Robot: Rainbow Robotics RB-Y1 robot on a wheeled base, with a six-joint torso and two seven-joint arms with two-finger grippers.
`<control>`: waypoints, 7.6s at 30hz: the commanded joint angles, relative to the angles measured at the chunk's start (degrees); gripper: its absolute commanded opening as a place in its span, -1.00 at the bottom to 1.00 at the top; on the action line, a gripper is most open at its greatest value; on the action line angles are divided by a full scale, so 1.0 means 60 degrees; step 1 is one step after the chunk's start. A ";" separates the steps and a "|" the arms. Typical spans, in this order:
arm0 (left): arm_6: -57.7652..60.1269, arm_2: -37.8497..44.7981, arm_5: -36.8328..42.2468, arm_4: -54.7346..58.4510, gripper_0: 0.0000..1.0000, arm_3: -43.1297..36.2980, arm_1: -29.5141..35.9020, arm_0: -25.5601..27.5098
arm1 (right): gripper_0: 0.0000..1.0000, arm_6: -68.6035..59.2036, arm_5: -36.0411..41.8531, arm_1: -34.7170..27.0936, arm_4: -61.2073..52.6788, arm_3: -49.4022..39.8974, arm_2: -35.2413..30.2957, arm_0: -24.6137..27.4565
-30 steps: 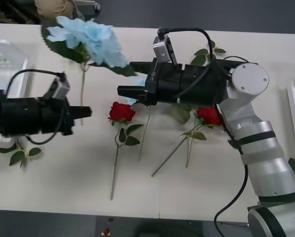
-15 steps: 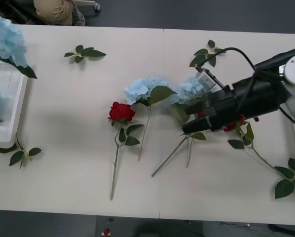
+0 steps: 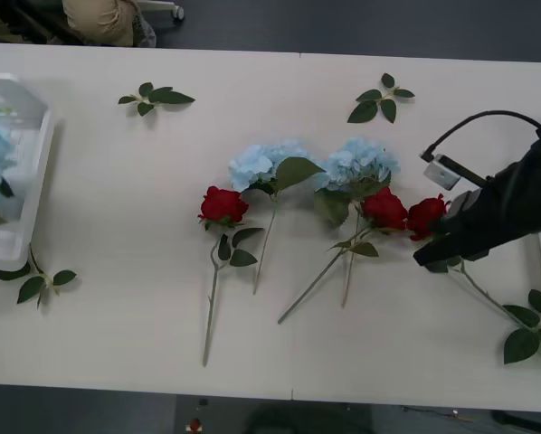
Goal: Put the red flowers into the right box and the blue flowers into the left box
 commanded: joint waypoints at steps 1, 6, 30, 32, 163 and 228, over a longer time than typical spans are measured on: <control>0.0217 0.0077 -0.0204 -0.0154 -0.96 0.0398 -0.0235 -0.0455 | 0.85 -0.0964 -0.0368 -0.0204 0.0670 -0.0195 0.0126 -0.0069; 0.0217 0.0077 -0.0204 -0.0184 -0.19 0.0501 -0.0411 -0.0455 | 0.84 -0.1506 -0.0705 -0.0087 0.1885 -0.0195 0.0199 -0.0113; 0.0018 0.2992 0.5846 0.4123 0.99 0.0135 -0.0499 -0.0103 | 0.84 -0.1345 -0.2595 -0.0145 0.4332 0.0874 0.3539 -0.1520; 0.0018 0.3461 0.6344 0.5280 0.99 0.0222 -0.0499 0.0248 | 0.85 -0.1286 -0.2595 -0.0101 0.4376 0.1021 0.3554 -0.1534; 0.1066 -0.3219 0.0338 -0.8343 -1.00 0.1731 -0.4893 -0.5377 | 0.55 -1.2800 -0.0163 0.0206 0.2735 -0.2026 -0.2364 0.0795; 0.0018 -0.2208 0.4103 -0.4769 1.00 0.1116 -0.1861 -0.5377 | 0.09 -1.5407 -0.4411 0.3414 0.8316 -0.1645 0.1444 0.1425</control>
